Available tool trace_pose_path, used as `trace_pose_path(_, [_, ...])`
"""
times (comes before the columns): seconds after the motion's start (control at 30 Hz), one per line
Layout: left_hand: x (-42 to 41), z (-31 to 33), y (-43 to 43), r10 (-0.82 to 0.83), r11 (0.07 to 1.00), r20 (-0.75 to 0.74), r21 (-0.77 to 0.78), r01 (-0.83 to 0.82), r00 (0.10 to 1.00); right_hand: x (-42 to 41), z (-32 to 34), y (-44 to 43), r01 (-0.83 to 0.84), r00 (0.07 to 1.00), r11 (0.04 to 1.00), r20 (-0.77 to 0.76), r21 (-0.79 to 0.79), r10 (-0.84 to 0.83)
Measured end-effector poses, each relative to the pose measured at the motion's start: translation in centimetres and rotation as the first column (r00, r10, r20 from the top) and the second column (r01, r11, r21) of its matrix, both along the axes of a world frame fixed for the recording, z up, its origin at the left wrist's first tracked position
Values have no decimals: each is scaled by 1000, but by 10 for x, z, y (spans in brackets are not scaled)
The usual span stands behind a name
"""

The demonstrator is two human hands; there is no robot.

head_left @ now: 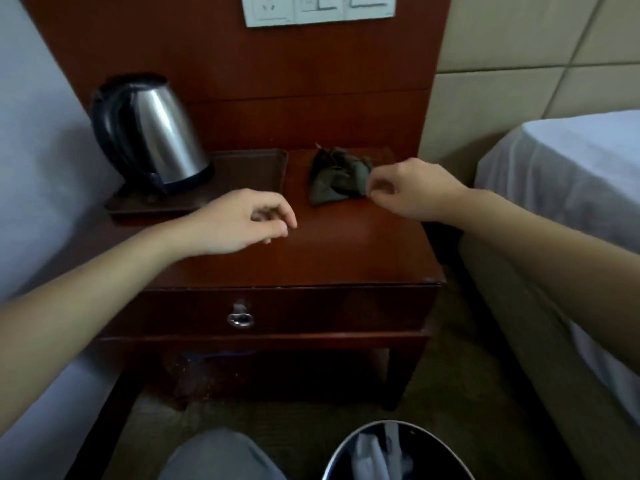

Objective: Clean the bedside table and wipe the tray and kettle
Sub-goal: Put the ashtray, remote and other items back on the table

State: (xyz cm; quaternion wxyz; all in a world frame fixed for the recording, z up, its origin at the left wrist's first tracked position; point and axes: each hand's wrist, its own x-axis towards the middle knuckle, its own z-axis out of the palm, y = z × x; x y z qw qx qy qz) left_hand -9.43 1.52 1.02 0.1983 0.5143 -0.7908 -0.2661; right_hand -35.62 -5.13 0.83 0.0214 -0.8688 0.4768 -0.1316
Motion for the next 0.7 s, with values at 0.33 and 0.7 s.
trace_pose_path(0.33, [-231,24,5,-487,873,22,-26,488,873,-187,35,174,382,913,920,-119,-84,-390])
trace_pose_path(0.7, [-450,7,44,-731,634,183,-175,753,658,-351,36,310,704,646,665,-167,-249,-745])
